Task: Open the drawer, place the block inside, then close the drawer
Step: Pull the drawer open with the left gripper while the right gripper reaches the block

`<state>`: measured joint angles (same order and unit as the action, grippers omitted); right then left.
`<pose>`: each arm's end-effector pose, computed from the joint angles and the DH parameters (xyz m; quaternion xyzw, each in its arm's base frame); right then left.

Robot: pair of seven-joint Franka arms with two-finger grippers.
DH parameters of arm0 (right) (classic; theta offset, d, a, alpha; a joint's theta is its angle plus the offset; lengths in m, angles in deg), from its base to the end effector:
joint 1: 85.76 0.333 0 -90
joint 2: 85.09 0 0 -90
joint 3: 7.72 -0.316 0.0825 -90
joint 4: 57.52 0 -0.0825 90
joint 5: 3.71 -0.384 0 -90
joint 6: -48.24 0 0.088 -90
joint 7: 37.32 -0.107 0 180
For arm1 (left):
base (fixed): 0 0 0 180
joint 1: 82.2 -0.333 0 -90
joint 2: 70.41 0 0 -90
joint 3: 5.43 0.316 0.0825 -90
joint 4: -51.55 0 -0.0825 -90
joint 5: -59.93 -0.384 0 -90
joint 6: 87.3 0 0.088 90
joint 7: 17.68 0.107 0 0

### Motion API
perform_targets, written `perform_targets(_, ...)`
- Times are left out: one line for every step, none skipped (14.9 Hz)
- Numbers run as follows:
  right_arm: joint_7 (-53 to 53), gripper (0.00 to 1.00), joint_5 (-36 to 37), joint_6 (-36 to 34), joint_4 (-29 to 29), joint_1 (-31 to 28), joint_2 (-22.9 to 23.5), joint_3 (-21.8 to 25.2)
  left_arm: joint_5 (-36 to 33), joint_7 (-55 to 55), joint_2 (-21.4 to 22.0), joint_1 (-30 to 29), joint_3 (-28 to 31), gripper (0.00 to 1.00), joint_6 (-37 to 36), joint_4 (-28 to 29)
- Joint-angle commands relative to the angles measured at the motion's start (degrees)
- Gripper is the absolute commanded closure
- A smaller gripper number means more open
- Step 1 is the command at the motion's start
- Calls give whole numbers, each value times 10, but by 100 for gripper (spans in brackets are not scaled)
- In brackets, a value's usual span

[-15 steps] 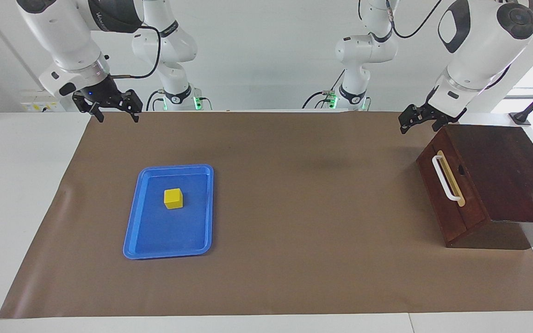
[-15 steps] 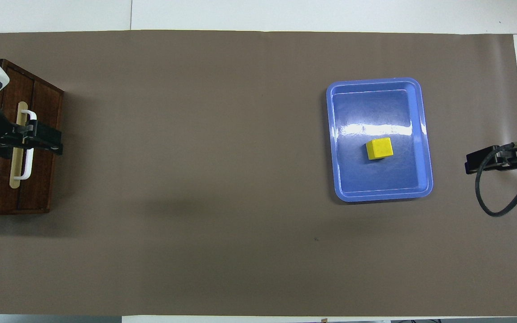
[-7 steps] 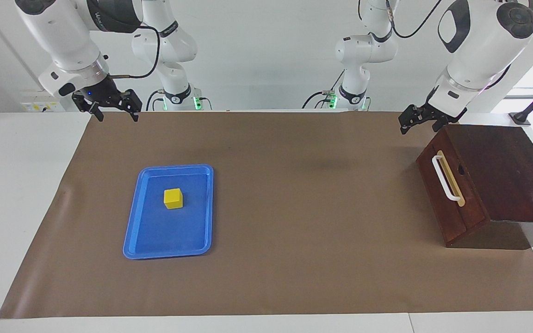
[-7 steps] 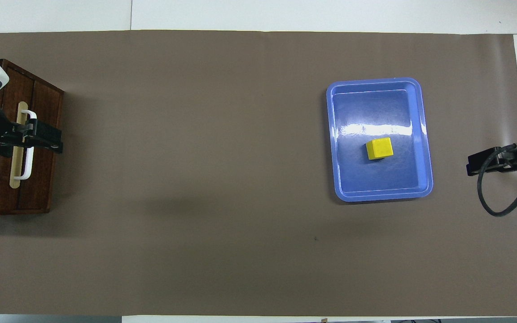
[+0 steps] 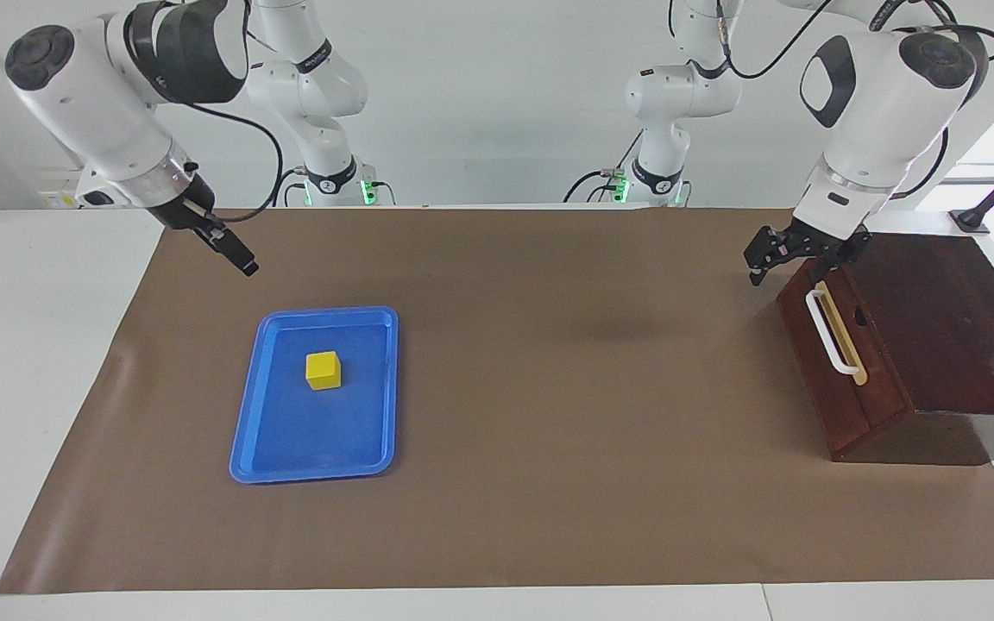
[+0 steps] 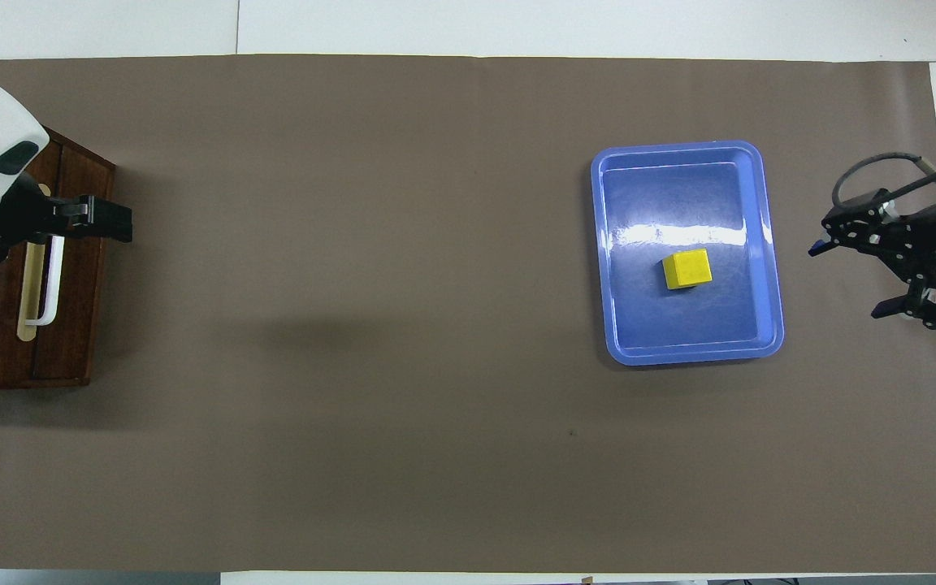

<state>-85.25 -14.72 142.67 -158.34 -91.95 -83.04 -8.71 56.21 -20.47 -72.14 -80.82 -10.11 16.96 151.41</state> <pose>0.5577 -0.0317 0.5238 -0.8814 0.4568 0.1029 0.0619 0.5750 -0.0551 0.5475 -0.9986 0.0357 -0.0256 0.0285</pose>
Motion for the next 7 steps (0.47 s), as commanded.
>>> perform_targets(-132, 0, -95, 29, 17, -30, 58, -2, -60, 8, 7, 15, 11, 0, 75, 63)
perform_targets(-161, 0, -119, 37, 18, -30, 71, -2, -80, 7, -2, 14, 11, 0, 92, 72)
perform_targets(-179, 0, -138, 46, 19, -31, 80, -2, -95, 7, -16, 14, 11, 0, 106, 75)
perform_targets(-189, 0, -152, 59, 16, -31, 86, -1, -113, 4, -30, 13, 11, 0, 116, 75)
perform_targets(-202, 0, -160, 72, 13, -30, 92, -1, -138, 3, -47, 11, 12, 0, 131, 80)
perform_targets(-215, 0, -171, 77, 16, -29, 106, -1, -165, 3, -56, 6, 11, 0, 162, 93)
perform_targets(-214, 0, -180, 81, 16, -30, 120, -1, -176, 6, -56, -3, 12, 0, 208, 119)
